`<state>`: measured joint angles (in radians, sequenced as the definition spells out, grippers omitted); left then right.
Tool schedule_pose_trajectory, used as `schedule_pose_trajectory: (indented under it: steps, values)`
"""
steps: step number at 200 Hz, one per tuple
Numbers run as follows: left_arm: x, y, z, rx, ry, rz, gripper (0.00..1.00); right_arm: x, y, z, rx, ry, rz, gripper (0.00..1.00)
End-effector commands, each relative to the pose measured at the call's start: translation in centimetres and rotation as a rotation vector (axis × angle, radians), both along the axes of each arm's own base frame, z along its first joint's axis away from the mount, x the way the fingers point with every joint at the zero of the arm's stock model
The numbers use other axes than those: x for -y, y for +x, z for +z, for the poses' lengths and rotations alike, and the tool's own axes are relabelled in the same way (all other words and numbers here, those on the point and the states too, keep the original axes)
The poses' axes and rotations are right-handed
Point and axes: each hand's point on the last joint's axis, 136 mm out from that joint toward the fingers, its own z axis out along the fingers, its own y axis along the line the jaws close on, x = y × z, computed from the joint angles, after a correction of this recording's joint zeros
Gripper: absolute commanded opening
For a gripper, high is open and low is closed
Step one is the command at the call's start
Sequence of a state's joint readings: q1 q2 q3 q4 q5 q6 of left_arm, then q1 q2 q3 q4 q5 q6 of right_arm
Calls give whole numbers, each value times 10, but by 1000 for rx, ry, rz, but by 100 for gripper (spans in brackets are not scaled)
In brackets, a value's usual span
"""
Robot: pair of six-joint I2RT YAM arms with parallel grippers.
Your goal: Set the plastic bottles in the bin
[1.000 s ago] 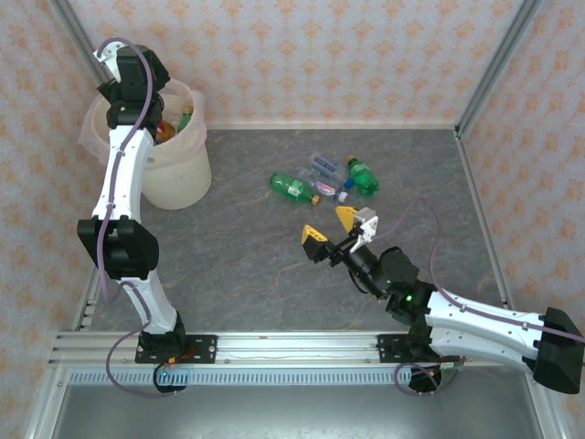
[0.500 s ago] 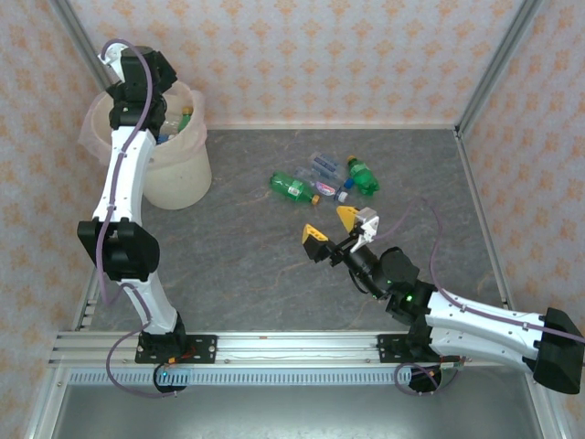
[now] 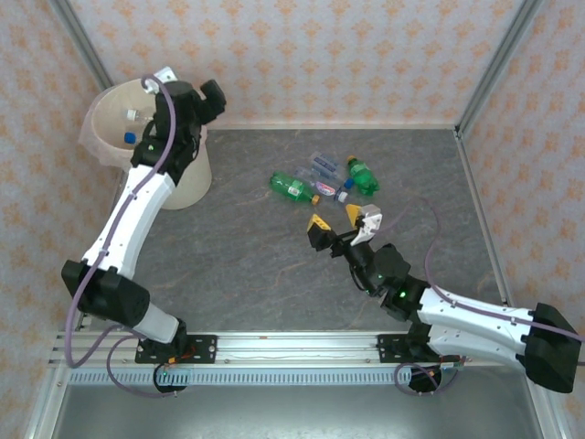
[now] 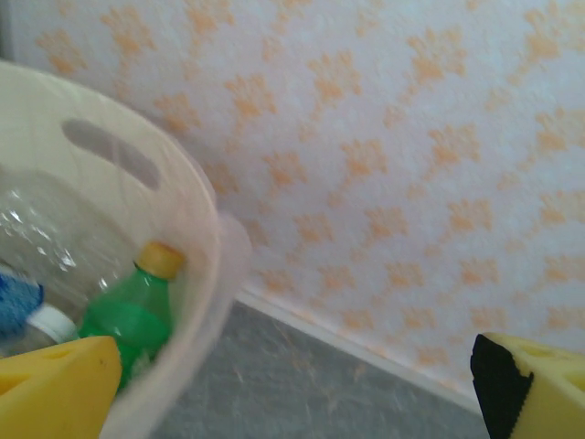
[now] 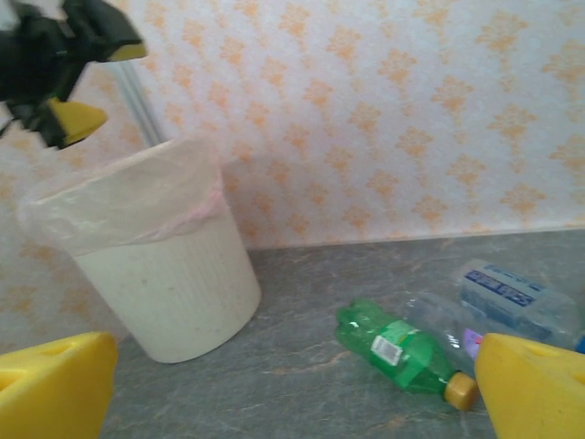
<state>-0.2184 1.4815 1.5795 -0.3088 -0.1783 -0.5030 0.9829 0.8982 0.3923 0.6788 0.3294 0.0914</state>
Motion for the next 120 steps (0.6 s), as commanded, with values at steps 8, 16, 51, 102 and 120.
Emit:
schedule_pose_trajectory:
  steps: [8, 16, 51, 102, 120]
  values:
    - [45, -27, -9, 40, -44, -138, 99, 10, 19, -6, -62, 23, -56, 100]
    - [54, -37, -18, 36, -43, -160, 99, 10, 26, -10, -88, 12, -61, 100]
    - [86, -78, -63, 31, -62, -243, 99, 6, 56, -37, -233, -15, -65, 100]
    - [96, -133, -122, 34, -145, -270, 99, -14, 92, -73, -391, -92, -37, 100]
    - [95, -147, -145, 18, -180, -280, 99, -20, 106, -88, -449, -104, -25, 96]
